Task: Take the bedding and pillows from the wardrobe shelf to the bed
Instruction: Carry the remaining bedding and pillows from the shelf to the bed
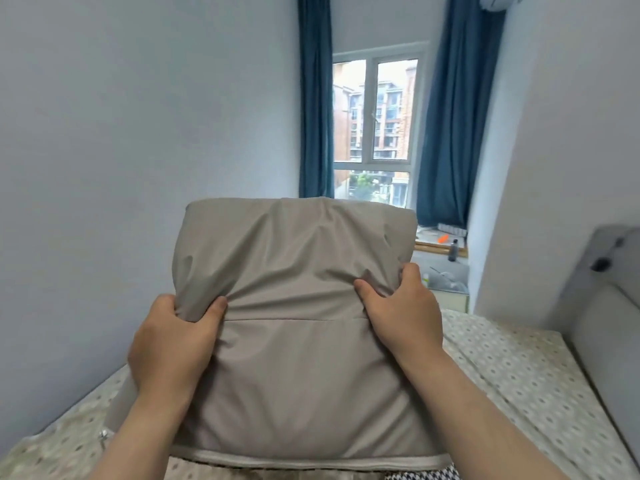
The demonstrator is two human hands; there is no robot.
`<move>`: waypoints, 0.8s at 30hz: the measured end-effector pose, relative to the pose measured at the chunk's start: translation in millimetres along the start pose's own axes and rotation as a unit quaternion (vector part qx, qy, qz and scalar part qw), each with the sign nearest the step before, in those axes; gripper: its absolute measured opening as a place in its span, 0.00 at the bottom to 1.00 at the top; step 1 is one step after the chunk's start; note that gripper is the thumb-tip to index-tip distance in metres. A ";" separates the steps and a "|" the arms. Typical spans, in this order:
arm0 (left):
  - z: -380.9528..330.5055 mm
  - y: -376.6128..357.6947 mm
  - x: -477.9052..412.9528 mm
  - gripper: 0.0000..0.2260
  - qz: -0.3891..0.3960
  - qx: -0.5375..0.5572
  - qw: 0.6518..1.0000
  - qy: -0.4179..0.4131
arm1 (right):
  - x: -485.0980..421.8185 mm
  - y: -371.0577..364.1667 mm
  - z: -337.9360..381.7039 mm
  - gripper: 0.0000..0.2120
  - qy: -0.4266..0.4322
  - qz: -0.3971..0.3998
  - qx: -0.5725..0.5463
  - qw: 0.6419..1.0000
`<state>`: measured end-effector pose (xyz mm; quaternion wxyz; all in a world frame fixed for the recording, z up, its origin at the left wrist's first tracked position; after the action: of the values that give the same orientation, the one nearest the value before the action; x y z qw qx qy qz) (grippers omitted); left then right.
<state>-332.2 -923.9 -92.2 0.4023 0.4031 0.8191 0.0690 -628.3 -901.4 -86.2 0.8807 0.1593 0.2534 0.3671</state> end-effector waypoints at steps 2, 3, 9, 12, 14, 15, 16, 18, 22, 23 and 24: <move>-7.3 -34.6 1.0 0.20 0.033 0.025 0.999 -0.003 | -7.5 12.3 -19.7 0.25 -0.019 -0.028 0.023 0.999; -12.0 -49.9 2.7 0.20 0.048 0.035 0.998 -0.002 | -10.7 17.8 -29.6 0.24 -0.029 -0.039 0.034 0.998; -36.0 -139.8 33.9 0.21 0.142 0.086 0.986 -0.020 | -19.3 56.0 -97.2 0.24 -0.089 -0.111 0.098 0.985; -46.6 -182.7 64.9 0.22 0.185 0.096 0.978 -0.024 | -19.8 75.5 -140.7 0.24 -0.124 -0.134 0.115 0.976; -52.4 -206.3 89.3 0.21 0.218 0.105 0.970 -0.022 | -18.9 86.1 -169.9 0.24 -0.146 -0.137 0.126 0.972; -56.0 -222.2 104.2 0.21 0.234 0.110 0.966 -0.021 | -20.3 91.9 -188.5 0.24 -0.158 -0.139 0.135 0.968; -58.4 -236.6 117.6 0.21 0.248 0.113 0.962 -0.019 | -21.9 96.2 -205.7 0.25 -0.166 -0.139 0.146 0.965; -64.4 -269.2 143.5 0.21 0.269 0.111 0.957 -0.015 | -27.2 104.0 -242.2 0.25 -0.180 -0.140 0.156 0.961; -68.1 -313.0 186.3 0.20 0.297 0.108 0.949 -0.009 | -32.1 109.9 -303.6 0.26 -0.202 -0.136 0.163 0.956; -64.3 -327.1 202.3 0.19 0.310 0.100 0.945 -0.011 | -31.6 107.4 -326.5 0.26 -0.214 -0.128 0.166 0.954; -58.0 -342.8 220.3 0.19 0.320 0.091 0.943 -0.009 | -29.8 104.3 -351.0 0.26 -0.229 -0.121 0.171 0.950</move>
<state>-658.4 -982.0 -336.4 0.3281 0.6797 0.6458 0.1156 -903.1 -819.0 -315.9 0.9125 0.3555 0.1209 0.1621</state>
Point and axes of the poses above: each hand's wrist, its own x-axis away from the middle knuckle, its own y-axis out of the back of the hand, z = x × y, the point moved 3 cm from there along -x, towards the middle knuckle, and after that the axes turned 7 degrees about -y, right-handed, at the moved point
